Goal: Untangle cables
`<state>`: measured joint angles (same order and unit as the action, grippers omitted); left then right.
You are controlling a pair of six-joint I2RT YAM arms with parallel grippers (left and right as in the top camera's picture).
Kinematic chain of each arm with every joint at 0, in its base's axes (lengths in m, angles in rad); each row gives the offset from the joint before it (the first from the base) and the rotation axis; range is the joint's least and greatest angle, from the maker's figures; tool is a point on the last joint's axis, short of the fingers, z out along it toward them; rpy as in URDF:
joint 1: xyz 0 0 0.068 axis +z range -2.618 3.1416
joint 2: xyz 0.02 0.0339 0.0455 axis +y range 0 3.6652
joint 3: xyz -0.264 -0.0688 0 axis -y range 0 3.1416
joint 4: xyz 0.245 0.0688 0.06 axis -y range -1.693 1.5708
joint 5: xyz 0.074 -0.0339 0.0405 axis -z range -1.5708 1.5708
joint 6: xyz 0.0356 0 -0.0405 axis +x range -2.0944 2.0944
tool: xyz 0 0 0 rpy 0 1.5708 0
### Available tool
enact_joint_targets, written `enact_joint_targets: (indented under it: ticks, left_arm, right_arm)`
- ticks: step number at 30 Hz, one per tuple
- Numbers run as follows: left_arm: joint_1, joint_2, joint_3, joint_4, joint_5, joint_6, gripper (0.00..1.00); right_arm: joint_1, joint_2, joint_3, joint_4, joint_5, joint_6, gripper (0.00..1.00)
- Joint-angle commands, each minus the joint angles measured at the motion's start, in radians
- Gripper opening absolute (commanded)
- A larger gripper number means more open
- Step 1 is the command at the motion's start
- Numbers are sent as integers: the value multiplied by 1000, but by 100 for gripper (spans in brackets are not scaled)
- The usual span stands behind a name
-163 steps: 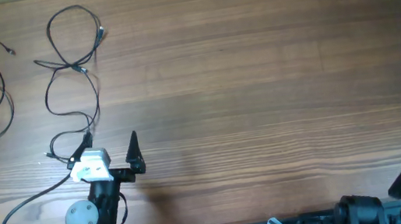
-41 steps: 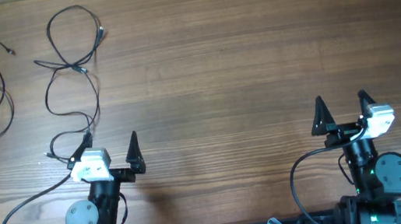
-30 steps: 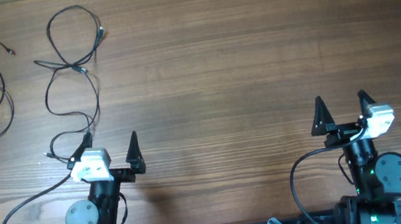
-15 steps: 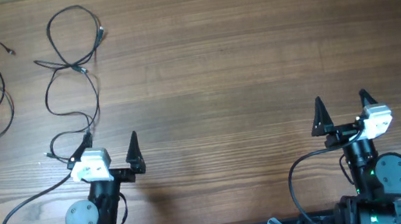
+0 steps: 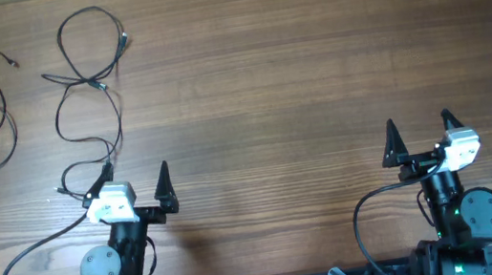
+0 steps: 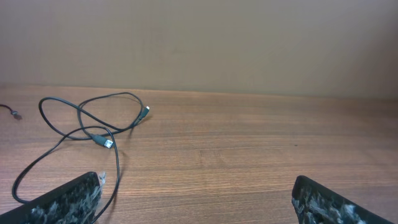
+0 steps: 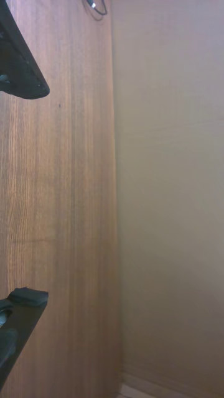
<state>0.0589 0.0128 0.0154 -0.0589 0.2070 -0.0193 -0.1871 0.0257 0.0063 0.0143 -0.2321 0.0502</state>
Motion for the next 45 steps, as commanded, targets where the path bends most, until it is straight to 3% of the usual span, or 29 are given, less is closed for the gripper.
enact_joint_targets:
  ticks: [1,45]
  left_arm:
    - [-5,-5,-10,3,9,16,100]
    - [-5,-4,-10,3,9,16,100]
  right_arm:
    - [-2,-23,-1,2,-2,-24,100]
    - [-2,-22,-1,3,-2,-24,100]
